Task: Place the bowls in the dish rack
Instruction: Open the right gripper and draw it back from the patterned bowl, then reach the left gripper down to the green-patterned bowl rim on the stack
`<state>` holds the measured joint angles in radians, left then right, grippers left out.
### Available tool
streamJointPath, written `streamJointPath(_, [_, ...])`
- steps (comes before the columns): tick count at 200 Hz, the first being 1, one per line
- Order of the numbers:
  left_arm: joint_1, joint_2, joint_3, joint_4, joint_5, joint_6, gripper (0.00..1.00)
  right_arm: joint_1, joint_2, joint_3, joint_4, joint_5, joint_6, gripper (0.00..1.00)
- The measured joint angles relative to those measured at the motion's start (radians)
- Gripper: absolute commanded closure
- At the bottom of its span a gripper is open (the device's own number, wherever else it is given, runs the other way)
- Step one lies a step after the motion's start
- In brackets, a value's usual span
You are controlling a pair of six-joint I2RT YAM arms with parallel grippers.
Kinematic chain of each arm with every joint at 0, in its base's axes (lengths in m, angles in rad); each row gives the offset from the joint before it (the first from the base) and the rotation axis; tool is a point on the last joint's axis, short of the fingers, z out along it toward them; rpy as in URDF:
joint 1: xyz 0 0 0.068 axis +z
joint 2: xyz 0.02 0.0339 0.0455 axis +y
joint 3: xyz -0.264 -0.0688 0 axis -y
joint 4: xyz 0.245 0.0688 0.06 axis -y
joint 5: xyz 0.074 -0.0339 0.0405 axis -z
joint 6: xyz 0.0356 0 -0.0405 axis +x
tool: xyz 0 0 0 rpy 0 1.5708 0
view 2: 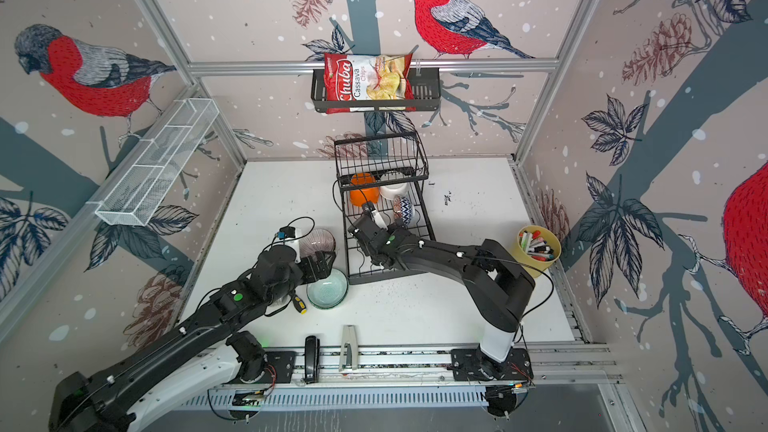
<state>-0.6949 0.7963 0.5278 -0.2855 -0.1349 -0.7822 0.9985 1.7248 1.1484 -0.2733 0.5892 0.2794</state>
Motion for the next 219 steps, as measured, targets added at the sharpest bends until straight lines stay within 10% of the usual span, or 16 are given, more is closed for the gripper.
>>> streamJointPath(94, [0.0, 0.101, 0.092, -0.211, -0.005, -0.039, 0.03, 0.021, -0.201, -0.093, 0.003, -0.215, 0.018, 0.06])
streamJointPath(219, [-0.001, 0.298, 0.147, -0.385, 0.031, -0.036, 0.33, 0.022, -0.282, -0.156, 0.03, -0.248, 0.014, 0.06])
